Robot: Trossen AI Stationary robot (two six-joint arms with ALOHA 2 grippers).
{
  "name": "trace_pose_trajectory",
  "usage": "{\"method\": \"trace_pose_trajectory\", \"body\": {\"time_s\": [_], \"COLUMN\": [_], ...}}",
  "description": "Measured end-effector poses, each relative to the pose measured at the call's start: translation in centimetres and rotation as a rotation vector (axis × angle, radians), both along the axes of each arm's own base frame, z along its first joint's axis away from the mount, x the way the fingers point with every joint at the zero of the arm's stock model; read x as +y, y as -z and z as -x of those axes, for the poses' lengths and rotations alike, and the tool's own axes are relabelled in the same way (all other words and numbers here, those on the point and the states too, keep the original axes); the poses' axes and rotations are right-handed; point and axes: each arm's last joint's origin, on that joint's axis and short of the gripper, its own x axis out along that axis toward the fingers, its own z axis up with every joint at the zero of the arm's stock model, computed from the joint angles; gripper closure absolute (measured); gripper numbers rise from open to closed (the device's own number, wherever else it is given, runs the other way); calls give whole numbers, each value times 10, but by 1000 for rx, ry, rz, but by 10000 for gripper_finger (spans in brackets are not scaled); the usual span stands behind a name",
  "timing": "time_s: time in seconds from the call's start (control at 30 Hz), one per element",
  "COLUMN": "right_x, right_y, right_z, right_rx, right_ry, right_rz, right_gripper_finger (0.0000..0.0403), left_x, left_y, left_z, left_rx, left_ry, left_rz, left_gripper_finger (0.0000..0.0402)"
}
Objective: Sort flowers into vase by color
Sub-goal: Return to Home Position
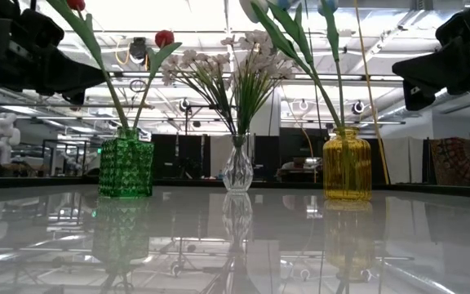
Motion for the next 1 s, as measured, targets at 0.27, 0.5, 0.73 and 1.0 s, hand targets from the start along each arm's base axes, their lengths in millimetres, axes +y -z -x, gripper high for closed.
{"method": "trace_pose_trajectory", "body": {"time_s": [0.27, 0.5, 0.73, 1.0], "right_x": [0, 0, 0, 0], "right_y": [0, 0, 0, 0], "right_z": [0, 0, 0, 0], "right_rx": [0, -1, -1, 0], "right_ry": [1, 1, 1, 1], "right_rz": [0, -1, -1, -1], "right_gripper_finger": [403, 403, 403, 403], "left_x": [-2, -2, -2, -2], "left_y": [0, -2, -2, -2], "left_z": [0, 1, 1, 1], "left_rx": [-4, -22, -23, -25], "left_ry": [40, 42, 42, 41], "left_rz": [19, 25, 22, 21], "left_gripper_finger": [401, 401, 401, 390]}}
